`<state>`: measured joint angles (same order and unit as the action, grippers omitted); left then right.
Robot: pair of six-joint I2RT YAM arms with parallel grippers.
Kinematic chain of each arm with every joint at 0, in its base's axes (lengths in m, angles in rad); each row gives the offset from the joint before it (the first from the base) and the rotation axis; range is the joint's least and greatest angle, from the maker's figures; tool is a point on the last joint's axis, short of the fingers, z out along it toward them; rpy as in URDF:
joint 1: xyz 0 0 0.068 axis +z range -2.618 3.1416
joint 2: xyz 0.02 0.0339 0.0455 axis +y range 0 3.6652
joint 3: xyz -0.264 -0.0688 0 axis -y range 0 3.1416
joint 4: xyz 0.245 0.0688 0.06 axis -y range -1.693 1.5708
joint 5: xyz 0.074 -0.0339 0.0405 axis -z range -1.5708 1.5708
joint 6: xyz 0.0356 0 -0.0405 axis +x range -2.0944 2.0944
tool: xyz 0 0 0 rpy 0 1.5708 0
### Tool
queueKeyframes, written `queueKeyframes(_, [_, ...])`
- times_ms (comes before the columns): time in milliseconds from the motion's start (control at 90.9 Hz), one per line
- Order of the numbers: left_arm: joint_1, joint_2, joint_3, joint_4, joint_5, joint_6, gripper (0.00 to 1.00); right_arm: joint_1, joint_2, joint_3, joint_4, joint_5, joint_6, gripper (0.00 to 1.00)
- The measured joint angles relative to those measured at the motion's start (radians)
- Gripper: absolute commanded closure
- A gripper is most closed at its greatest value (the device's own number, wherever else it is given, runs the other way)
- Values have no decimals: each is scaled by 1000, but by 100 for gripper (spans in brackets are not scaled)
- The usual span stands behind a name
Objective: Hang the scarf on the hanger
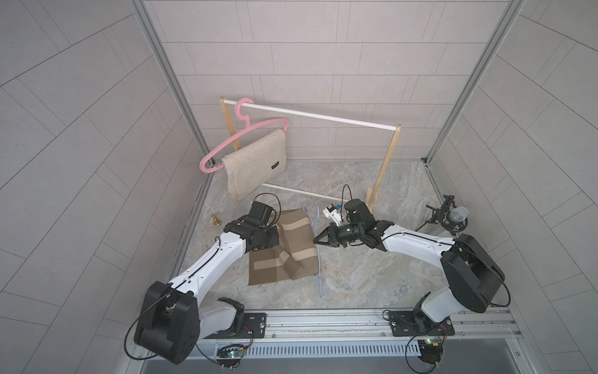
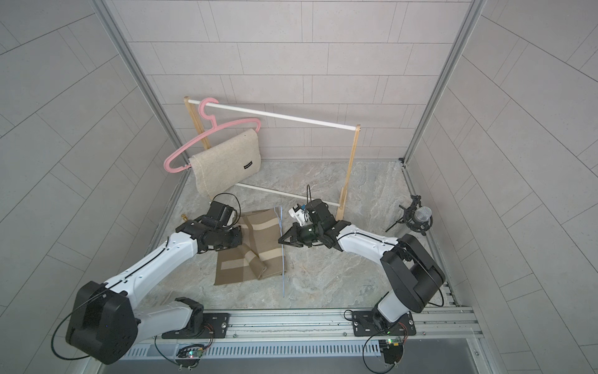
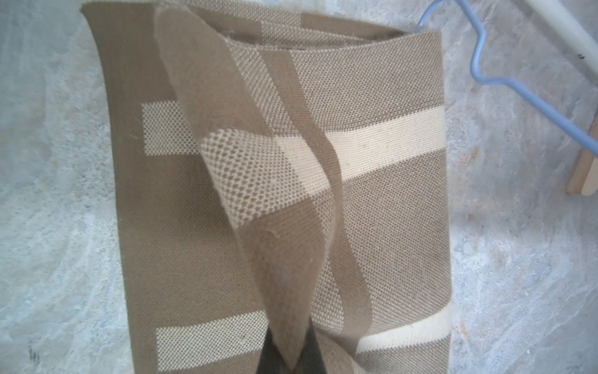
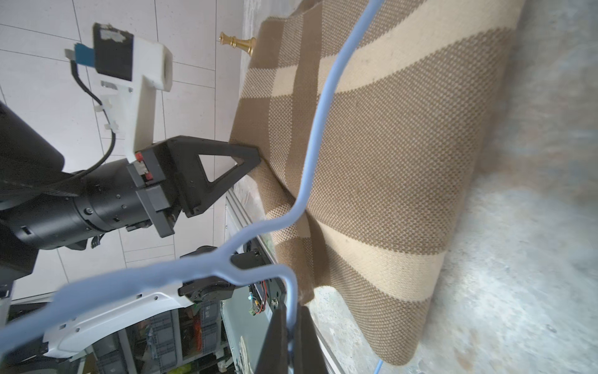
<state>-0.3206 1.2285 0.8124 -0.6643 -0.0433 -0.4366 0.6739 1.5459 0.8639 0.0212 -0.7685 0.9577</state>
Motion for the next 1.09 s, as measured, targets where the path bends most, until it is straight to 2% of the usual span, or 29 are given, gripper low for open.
queueKeyframes(264, [129, 49, 129, -101, 59, 85, 100, 8, 11, -23, 108, 0, 76, 100])
queueKeyframes(495, [188, 79, 182, -171, 91, 167, 99, 10, 13, -62, 154, 66, 76, 100])
queueKeyframes(693, [207, 114, 182, -206, 103, 200, 98, 10, 18, -66, 135, 114, 4, 100])
queueKeyframes(1090, [267, 190, 182, -228, 104, 228, 97, 6, 18, -49, -29, 145, -144, 100])
